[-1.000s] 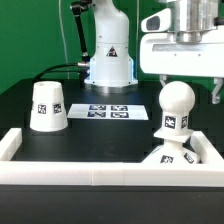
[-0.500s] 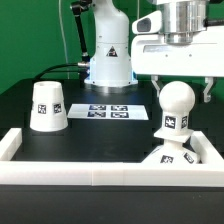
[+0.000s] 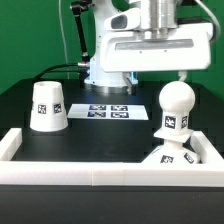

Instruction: Assemble lamp

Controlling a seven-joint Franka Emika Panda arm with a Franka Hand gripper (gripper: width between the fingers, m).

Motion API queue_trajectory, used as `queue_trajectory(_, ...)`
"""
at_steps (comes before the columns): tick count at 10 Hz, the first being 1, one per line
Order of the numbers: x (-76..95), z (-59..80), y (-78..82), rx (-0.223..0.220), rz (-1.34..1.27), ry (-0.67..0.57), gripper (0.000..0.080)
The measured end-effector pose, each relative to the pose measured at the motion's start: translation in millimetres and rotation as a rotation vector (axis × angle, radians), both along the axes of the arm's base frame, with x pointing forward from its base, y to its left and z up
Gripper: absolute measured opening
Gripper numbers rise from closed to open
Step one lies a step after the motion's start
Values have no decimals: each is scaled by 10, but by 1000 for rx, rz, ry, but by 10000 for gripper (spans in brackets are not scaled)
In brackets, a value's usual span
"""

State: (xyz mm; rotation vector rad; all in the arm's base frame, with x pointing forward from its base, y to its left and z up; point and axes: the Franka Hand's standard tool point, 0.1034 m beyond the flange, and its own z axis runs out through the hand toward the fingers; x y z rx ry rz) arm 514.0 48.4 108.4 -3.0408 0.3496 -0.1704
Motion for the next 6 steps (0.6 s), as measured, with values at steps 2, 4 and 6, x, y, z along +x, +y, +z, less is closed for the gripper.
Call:
queue_trajectory(2, -3, -17, 37, 0, 7, 2, 698)
queue_trajectory(4, 5, -20, -73, -5, 12, 0, 698)
queue_trajectory(6, -27, -30, -302, -18, 69, -3, 698)
